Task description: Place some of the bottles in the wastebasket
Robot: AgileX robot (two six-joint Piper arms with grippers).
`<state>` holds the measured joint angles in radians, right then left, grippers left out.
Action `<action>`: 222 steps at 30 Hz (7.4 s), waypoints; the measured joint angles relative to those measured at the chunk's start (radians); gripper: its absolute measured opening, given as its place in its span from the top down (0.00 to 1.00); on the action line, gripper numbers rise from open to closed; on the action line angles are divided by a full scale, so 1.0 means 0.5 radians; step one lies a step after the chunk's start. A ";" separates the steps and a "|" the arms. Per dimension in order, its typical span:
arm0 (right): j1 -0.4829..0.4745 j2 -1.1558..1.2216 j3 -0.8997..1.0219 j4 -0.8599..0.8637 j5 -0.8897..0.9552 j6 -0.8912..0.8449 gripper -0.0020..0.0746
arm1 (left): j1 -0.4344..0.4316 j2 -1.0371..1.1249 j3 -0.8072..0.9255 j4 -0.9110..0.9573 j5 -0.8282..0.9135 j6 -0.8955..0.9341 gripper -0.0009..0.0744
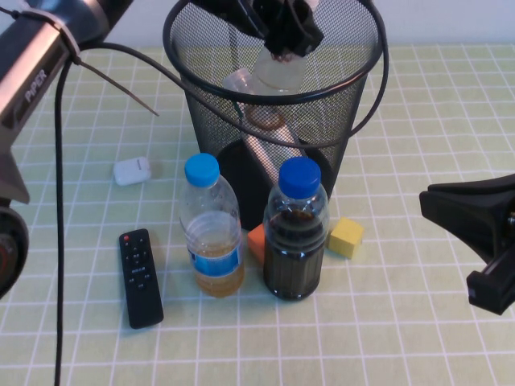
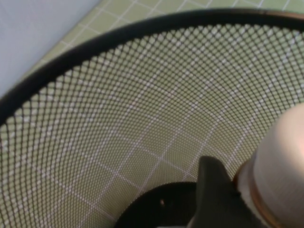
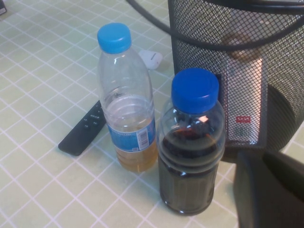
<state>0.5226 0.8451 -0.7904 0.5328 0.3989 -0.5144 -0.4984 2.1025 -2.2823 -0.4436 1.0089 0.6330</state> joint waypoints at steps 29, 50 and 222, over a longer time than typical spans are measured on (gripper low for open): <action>0.000 -0.200 -0.007 -0.004 0.182 0.235 0.97 | 0.000 -0.641 0.065 0.211 0.493 -0.366 0.95; 0.000 -0.196 -0.119 -0.071 0.205 0.255 0.97 | 0.000 -2.754 2.066 0.734 -0.298 -0.774 0.99; -1.078 -1.765 1.634 -1.109 -0.136 0.883 0.97 | 0.735 -4.099 4.608 0.754 -2.112 -1.127 0.99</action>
<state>-0.0162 -0.0374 0.0265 -0.0218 0.3308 -0.0730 -0.1310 0.0532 0.0219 -0.0667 -0.0469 0.0692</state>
